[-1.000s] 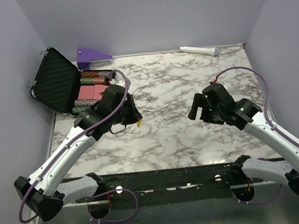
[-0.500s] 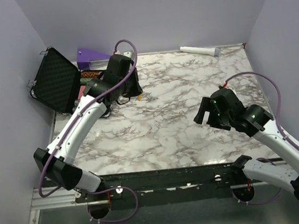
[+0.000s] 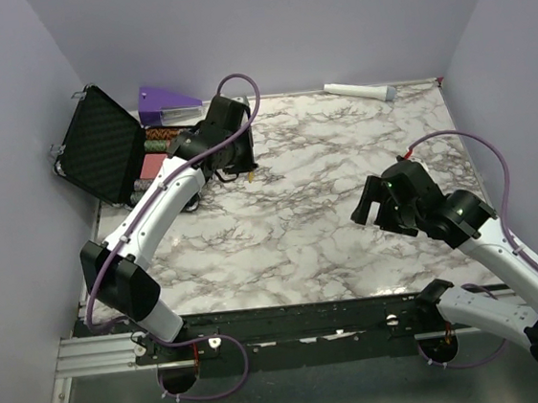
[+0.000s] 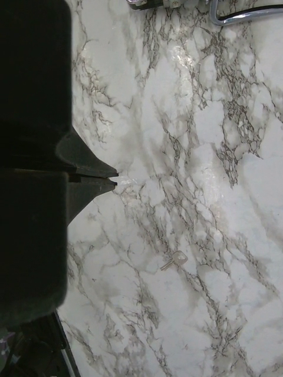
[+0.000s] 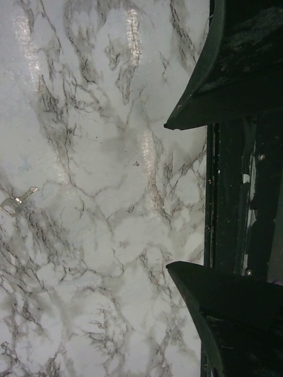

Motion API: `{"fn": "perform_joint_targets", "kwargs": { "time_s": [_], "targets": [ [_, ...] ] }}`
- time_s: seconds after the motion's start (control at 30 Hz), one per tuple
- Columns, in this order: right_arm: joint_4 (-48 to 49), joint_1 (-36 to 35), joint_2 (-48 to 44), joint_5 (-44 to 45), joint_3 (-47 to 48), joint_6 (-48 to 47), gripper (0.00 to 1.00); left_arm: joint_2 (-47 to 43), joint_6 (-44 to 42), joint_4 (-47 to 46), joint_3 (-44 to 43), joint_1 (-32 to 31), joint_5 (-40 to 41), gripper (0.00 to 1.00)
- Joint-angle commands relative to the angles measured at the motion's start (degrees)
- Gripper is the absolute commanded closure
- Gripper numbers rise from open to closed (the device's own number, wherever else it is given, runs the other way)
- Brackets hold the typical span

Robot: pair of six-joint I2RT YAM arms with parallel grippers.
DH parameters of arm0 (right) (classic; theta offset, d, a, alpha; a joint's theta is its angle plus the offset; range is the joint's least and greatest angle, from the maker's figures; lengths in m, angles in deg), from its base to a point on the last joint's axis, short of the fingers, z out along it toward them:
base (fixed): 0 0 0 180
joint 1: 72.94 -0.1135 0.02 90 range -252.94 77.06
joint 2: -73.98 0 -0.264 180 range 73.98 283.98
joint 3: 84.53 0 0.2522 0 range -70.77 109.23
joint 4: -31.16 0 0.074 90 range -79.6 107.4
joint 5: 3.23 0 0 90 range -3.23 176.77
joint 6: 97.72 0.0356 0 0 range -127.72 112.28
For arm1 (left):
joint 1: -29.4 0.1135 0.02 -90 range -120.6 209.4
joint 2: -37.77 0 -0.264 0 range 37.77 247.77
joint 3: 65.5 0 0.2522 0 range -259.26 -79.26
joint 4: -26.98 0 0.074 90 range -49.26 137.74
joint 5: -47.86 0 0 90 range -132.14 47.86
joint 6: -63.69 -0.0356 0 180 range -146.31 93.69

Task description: Remove the keys from the keyring

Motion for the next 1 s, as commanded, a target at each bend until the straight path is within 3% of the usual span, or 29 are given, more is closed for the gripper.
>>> {"fn": "perform_joint_targets", "kwargs": {
  "time_s": [0.0,0.13,0.4,0.43,0.53,0.6,0.97],
  "targets": [
    [-1.2,0.0,-0.7,-1.2,-0.9,1.2,0.01,1.0,-0.4,-2.7,2.0,0.2,-0.6,1.0],
    [-1.0,0.0,-0.4,-1.5,-0.7,1.2,0.01,1.2,-0.5,-3.0,2.2,0.2,-0.4,1.0],
    [-0.7,-0.1,-0.7,-2.2,-1.2,1.4,0.01,1.7,0.0,-3.2,1.9,0.2,-0.8,0.88],
    [-0.7,0.0,-0.8,-2.3,-1.4,1.3,0.01,1.8,0.1,-3.1,1.7,0.2,-0.8,0.79],
    [-0.5,0.0,-0.6,-2.6,-1.4,1.2,0.01,0.8,0.1,-3.3,1.3,0.2,-2.6,0.22],
    [-0.2,-0.1,-0.4,-2.7,-1.2,1.1,0.01,-0.5,0.1,-3.7,1.3,0.3,-2.6,0.03],
    [1.3,-0.1,-0.2,-4.1,-0.5,0.4,0.01,-8.0,-1.3,0.1,-2.6,0.3,-2.7,0.01]
  ]
}}
